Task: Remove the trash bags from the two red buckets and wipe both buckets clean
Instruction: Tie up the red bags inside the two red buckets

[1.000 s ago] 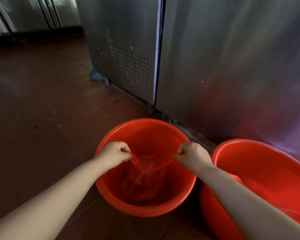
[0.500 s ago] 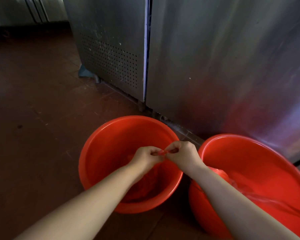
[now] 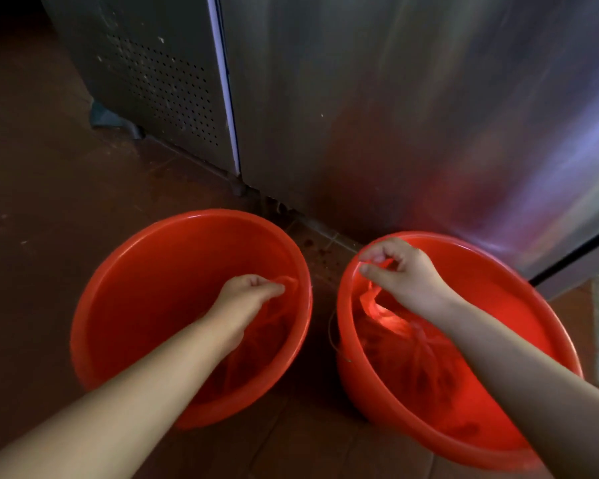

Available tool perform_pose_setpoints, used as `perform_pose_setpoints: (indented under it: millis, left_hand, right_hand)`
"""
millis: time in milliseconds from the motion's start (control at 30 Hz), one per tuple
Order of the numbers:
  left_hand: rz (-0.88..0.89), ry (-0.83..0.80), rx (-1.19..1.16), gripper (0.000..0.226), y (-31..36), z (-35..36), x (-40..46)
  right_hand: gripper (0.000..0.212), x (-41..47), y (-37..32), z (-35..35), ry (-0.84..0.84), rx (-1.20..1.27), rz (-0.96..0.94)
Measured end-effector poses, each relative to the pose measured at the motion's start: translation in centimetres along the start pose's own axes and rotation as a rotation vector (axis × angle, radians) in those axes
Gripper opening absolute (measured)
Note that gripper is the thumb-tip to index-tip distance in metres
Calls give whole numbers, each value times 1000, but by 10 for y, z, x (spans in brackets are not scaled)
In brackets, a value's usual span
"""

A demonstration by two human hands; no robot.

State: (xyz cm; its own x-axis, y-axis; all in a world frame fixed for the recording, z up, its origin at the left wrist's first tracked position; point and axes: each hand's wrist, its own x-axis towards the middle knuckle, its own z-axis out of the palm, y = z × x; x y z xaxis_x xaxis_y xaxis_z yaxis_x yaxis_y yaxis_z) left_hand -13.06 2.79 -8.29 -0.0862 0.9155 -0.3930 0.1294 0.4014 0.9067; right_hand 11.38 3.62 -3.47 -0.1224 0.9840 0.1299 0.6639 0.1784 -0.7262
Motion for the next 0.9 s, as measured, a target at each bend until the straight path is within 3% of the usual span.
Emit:
perform_pose_setpoints:
  millis: [133, 200, 367, 467, 633, 800, 900]
  left_hand:
    - [-128, 52, 58, 18, 8, 0, -1]
    - [-192, 84, 82, 20, 13, -6, -4]
    - [-358, 171, 93, 25, 37, -19, -20]
    - [-435, 178, 69, 17, 57, -27, -33]
    - [-510, 181, 131, 29, 96, -52, -58]
    - [-487, 150, 108, 29, 156, -67, -88]
    - [-427, 151, 61, 13, 206, -81, -105]
  right_hand:
    - [55, -9, 25, -6, -195, -77, 72]
    - [61, -12, 26, -2, -325, -70, 129]
    - [39, -16, 9, 3, -444, -201, 195]
    - [14, -20, -6, -1, -383, -316, 134]
    - [11, -30, -28, -37, -41, -142, 377]
    - [18, -36, -76, -107, 240, 379, 952]
    - [24, -38, -116, -150, 314, 545, 1114]
